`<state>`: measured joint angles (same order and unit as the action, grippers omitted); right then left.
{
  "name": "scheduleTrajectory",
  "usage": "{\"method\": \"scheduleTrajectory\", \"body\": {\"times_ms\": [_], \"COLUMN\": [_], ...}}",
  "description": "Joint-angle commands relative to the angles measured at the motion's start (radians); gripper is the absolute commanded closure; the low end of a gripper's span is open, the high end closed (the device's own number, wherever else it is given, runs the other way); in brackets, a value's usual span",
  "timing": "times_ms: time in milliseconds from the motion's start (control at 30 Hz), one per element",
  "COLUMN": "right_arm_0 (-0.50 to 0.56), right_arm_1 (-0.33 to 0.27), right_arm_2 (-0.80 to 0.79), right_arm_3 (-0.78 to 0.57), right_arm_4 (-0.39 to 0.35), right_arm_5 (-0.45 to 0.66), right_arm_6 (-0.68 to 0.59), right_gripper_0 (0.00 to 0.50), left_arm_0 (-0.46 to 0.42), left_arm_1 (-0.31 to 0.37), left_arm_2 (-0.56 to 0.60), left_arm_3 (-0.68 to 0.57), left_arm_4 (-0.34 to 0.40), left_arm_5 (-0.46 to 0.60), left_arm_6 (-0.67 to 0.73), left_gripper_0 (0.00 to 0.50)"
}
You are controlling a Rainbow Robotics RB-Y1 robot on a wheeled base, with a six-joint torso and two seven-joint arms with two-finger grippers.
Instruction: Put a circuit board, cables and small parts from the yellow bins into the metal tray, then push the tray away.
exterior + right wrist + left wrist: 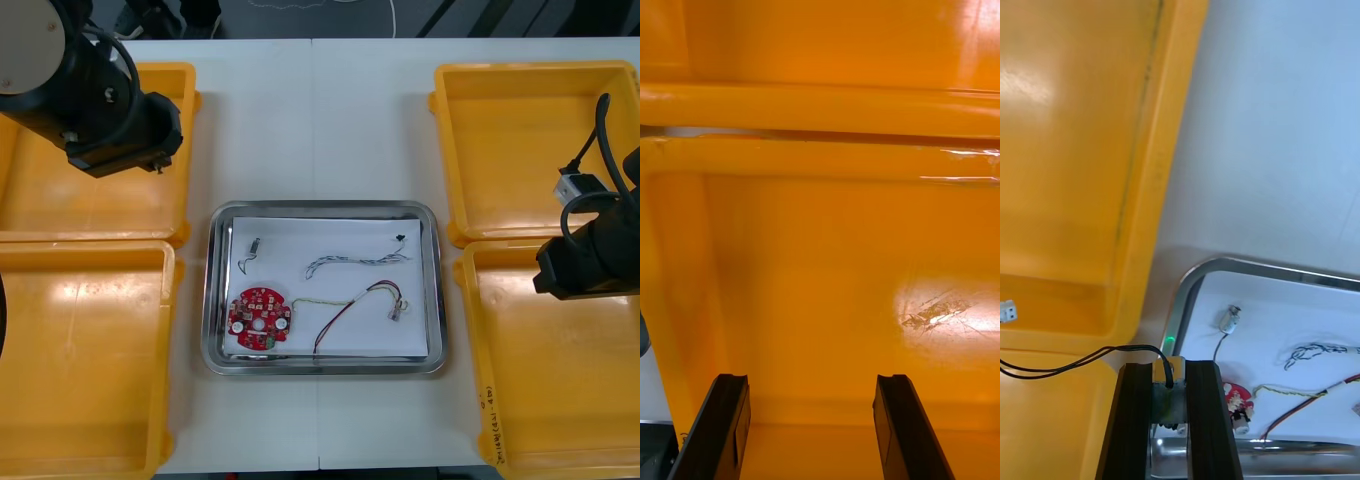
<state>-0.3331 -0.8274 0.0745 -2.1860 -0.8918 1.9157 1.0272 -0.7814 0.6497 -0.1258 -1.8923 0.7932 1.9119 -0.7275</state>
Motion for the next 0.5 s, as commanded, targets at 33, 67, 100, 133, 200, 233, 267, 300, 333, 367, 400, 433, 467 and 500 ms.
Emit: {"method": "scheduleTrajectory", "body": {"times_ms": [33, 67, 100, 133, 200, 233, 267, 300, 333, 367, 400, 433, 467, 500], "right_arm_0": [0.025, 0.029, 0.031, 0.032, 0.034, 0.034, 0.034, 0.034, 0.034, 0.035, 0.035, 0.035, 0.035, 0.035], "right_arm_1": [-0.032, -0.030, -0.030, -0.030, -0.022, -0.018, -0.016, -0.009, -0.006, -0.002, -0.001, -0.001, 0.002, 0.002], "right_arm_2": [-0.061, -0.067, -0.070, -0.071, -0.079, -0.084, -0.087, -0.093, -0.093, -0.093, -0.093, -0.093, -0.093, -0.093], "right_arm_3": [-0.014, -0.006, 0.000, 0.005, 0.017, 0.022, 0.023, 0.026, 0.026, 0.026, 0.028, 0.028, 0.028, 0.028], "right_arm_4": [-0.007, -0.004, -0.002, -0.001, 0.007, 0.008, 0.008, 0.017, 0.021, 0.027, 0.034, 0.037, 0.040, 0.040], "right_arm_5": [0.004, 0.004, 0.004, 0.004, 0.004, 0.004, 0.004, 0.004, 0.004, 0.004, 0.004, 0.004, 0.004, 0.004], "right_arm_6": [-0.004, 0.001, 0.005, 0.007, 0.013, 0.014, 0.017, 0.020, 0.022, 0.022, 0.025, 0.027, 0.028, 0.028], "right_gripper_0": [0.021, 0.019, 0.019, 0.018, 0.019, 0.020, 0.018, 0.017, 0.018, 0.020, 0.021, 0.017, 0.019, 0.019], "left_arm_0": [0.005, 0.005, 0.005, 0.005, 0.005, 0.005, 0.005, 0.005, 0.007, 0.005, 0.005, 0.005, 0.005, 0.005], "left_arm_1": [-0.007, -0.012, -0.013, -0.016, -0.038, -0.048, -0.055, -0.071, -0.076, -0.082, -0.087, -0.090, -0.097, -0.097], "left_arm_2": [-0.063, -0.077, -0.087, -0.094, -0.104, -0.104, -0.103, -0.109, -0.112, -0.120, -0.135, -0.144, -0.156, -0.156], "left_arm_3": [-0.076, -0.090, -0.097, -0.100, -0.111, -0.111, -0.113, -0.117, -0.119, -0.119, -0.122, -0.123, -0.126, -0.126], "left_arm_4": [0.017, 0.017, 0.018, 0.018, 0.017, 0.014, 0.012, 0.006, 0.005, 0.000, -0.006, -0.012, -0.025, -0.025], "left_arm_5": [0.008, 0.008, 0.008, 0.008, 0.008, 0.008, 0.008, 0.008, 0.008, 0.008, 0.008, 0.008, 0.008, 0.008], "left_arm_6": [0.028, 0.045, 0.057, 0.062, 0.068, 0.069, 0.069, 0.077, 0.077, 0.082, 0.088, 0.092, 0.099, 0.099], "left_gripper_0": [0.500, 0.500, 0.500, 0.500, 0.500, 0.500, 0.500, 0.500, 0.500, 0.500, 0.500, 0.500, 0.500, 0.500]}}
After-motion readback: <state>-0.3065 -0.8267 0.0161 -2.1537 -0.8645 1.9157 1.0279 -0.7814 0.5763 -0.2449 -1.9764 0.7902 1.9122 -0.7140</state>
